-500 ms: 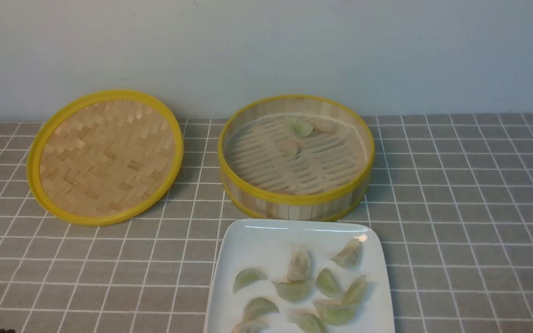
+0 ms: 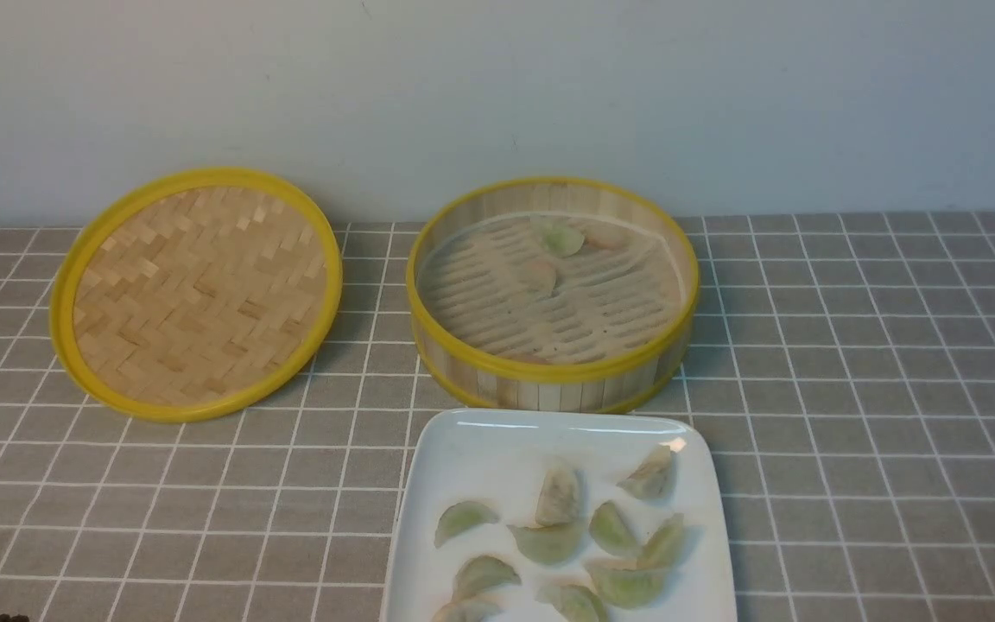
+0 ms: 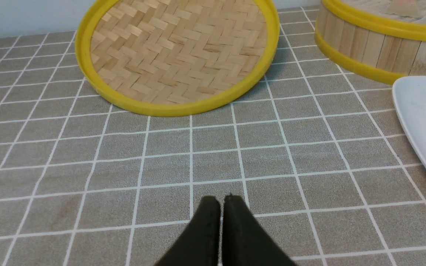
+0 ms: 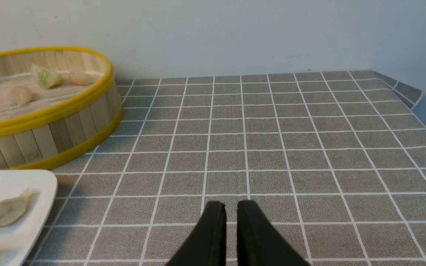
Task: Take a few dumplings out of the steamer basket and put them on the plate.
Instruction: Use the right arm to grab a dumpling from inside the steamer
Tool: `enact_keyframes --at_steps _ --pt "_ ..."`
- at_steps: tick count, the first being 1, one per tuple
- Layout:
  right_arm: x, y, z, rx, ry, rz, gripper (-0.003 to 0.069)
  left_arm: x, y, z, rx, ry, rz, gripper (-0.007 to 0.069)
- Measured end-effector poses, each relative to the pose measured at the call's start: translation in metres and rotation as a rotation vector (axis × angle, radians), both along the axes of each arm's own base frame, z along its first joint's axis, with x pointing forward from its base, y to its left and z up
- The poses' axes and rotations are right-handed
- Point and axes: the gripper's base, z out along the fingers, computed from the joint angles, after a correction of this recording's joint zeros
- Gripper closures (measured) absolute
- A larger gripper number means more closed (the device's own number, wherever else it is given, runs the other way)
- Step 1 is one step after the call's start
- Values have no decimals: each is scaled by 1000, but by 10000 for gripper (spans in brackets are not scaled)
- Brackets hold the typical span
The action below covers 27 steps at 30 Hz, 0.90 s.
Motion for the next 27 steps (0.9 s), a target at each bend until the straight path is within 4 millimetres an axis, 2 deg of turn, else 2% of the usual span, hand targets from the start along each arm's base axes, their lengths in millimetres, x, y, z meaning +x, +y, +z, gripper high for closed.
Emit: enact_keyframes --at_steps 19,21,26,27 --pt "0 0 0 24 -3 -1 624 0 0 0 0 0 0 629" --pt "1 2 3 119 -39 0 624 0 0 0 0 0 0 629" --pt "2 3 20 559 -233 -15 624 0 0 0 0 0 0 629" --pt "2 2 21 574 -246 -16 624 0 0 0 0 0 0 629"
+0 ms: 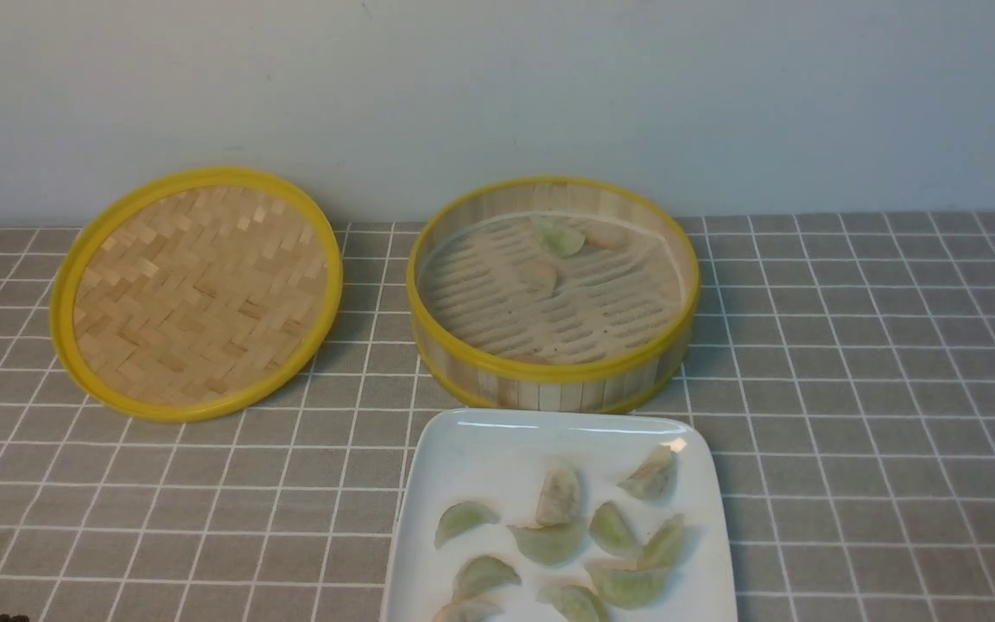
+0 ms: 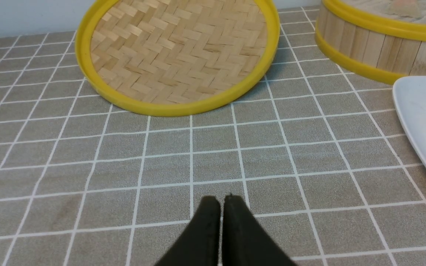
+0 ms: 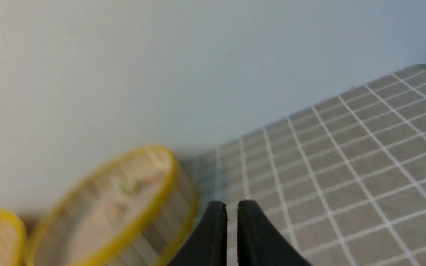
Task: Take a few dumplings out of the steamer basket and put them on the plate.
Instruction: Use the right arm to grab a dumpling from inside the steamer
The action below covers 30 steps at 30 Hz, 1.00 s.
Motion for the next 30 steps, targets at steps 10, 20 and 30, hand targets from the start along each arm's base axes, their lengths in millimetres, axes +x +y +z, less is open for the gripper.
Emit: enact_keyframes --at_steps 10,20,30 --pt "-2 -7 14 256 -155 -47 624 0 0 0 0 0 0 629" --pt "45 19 139 -164 232 223 624 0 0 0 0 1 0 629" --pt "205 51 186 -435 883 620 663 0 0 0 0 1 0 629"
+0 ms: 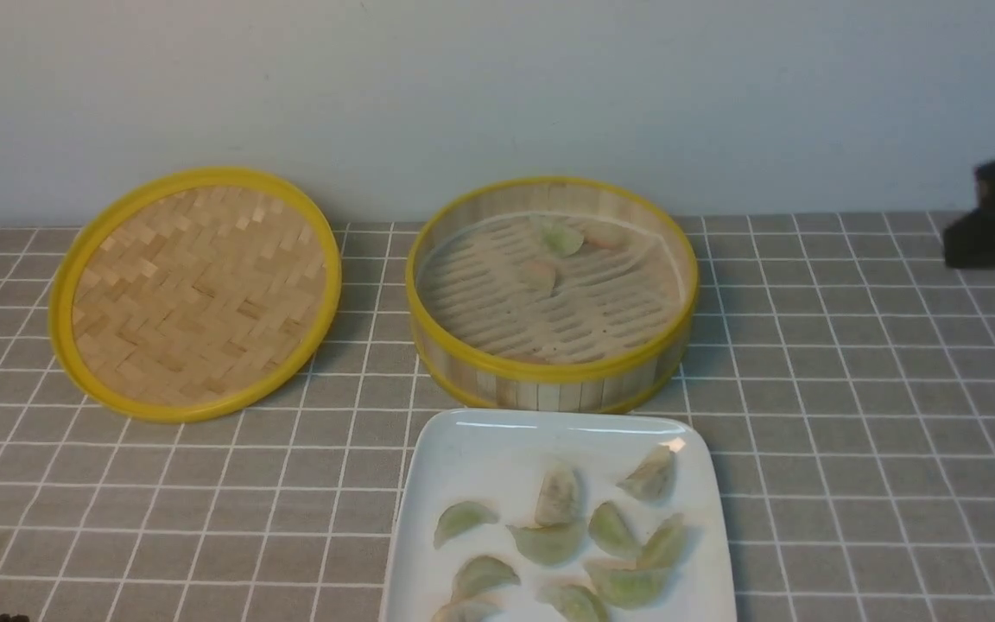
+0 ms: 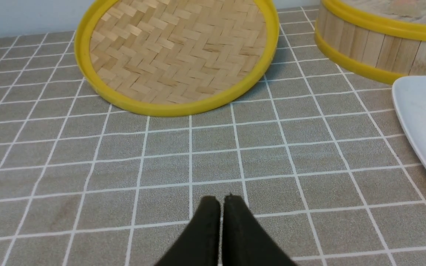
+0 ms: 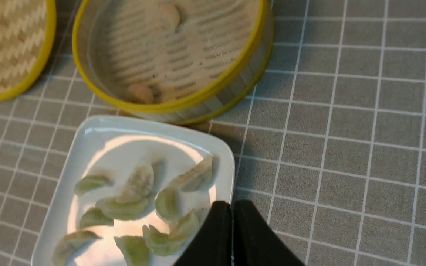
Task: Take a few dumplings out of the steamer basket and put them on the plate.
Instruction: Use the right arm to grab a dumpling from inside the steamer
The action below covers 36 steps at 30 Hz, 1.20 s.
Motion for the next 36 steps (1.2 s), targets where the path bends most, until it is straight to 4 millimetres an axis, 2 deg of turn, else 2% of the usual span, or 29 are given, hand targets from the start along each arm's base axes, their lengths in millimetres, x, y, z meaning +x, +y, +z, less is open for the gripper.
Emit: enact_keyframes --at_steps 1,3,4,5,6,7,8,10,15,16,17,23,26,29,34,36 --pt "22 9 -2 -17 30 31 664 0 0 0 0 0 0 629" --pt "35 15 3 -25 20 40 665 0 0 0 0 0 0 629" --pt "50 23 3 -34 19 51 666 0 0 0 0 0 0 629" --pt "73 39 1 -58 14 70 666 0 0 0 0 0 0 629" --pt "85 49 -4 -68 22 86 666 0 0 0 0 0 0 629" --pt "85 48 -1 -66 13 81 666 0 0 0 0 0 0 629" --pt "101 64 -8 -77 17 104 666 0 0 0 0 0 0 629" --pt "119 84 -12 -82 5 122 666 0 0 0 0 0 0 629" --pt "150 121 -37 -90 18 151 666 0 0 0 0 0 0 629" --pt "164 136 -55 -108 33 167 662 0 0 0 0 0 0 629" --pt "171 145 -65 -123 34 176 657 0 0 0 0 0 0 629" --pt "204 182 -115 -219 1 212 586 0 0 0 0 0 0 629" --pt "214 190 -132 -225 -6 217 523 0 0 0 0 0 0 629" --pt "223 194 -151 -236 1 218 420 0 0 0 0 0 0 629" --pt "229 196 -180 -258 43 219 279 0 0 0 0 0 0 629" --pt "230 197 -189 -267 58 218 243 0 0 0 0 0 0 629"
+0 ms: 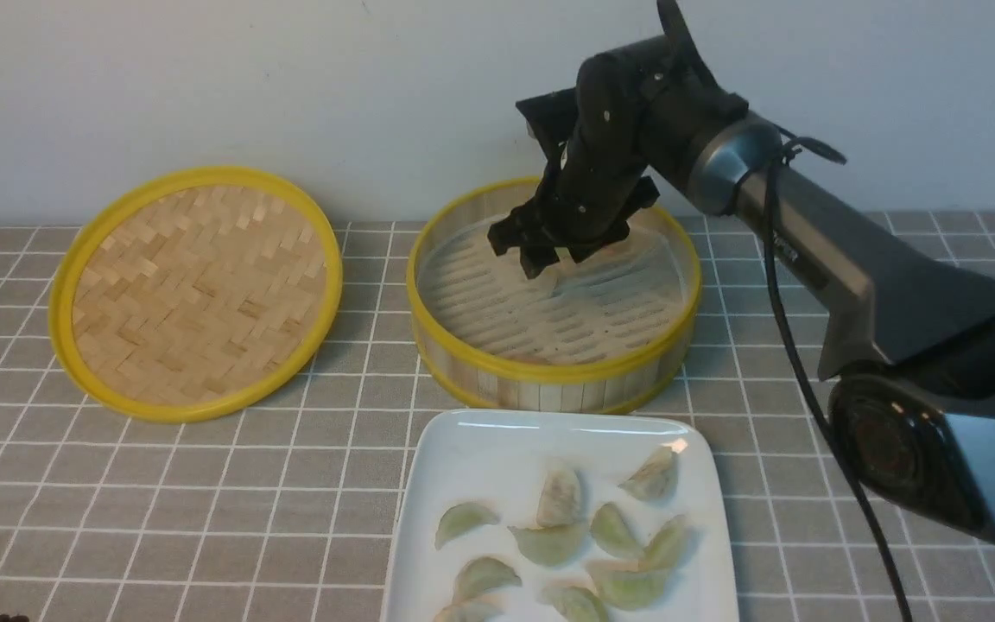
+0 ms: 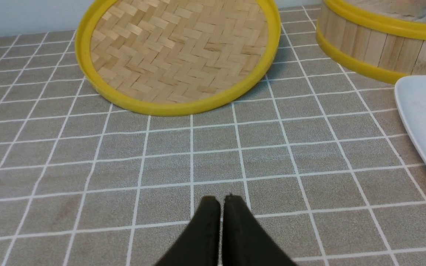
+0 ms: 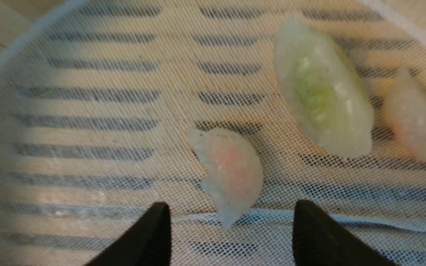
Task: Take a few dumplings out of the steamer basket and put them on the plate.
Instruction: Use the right arm to grab a dumpling from inside the steamer
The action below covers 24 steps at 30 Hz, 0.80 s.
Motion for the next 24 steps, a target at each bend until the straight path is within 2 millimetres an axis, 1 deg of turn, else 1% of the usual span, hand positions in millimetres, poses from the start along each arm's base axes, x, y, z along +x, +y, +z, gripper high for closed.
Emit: enact_keyframes --at_steps 2,3,4,12,18,21,24 --pt "2 0 -10 -10 5 -1 219 0 0 0 0 0 0 629" --pt "2 0 -11 -11 5 -1 217 0 0 0 0 0 0 629" --pt "4 1 -15 -15 -2 -1 212 0 0 0 0 0 0 629" --pt "11 3 -16 8 -74 0 209 0 0 0 0 0 0 629" --pt "12 4 -31 -2 -54 0 217 0 0 0 0 0 0 629" --pt "13 4 -31 -8 -60 0 241 0 0 0 0 0 0 629" --pt "12 5 -31 4 -54 2 319 0 0 0 0 0 0 629"
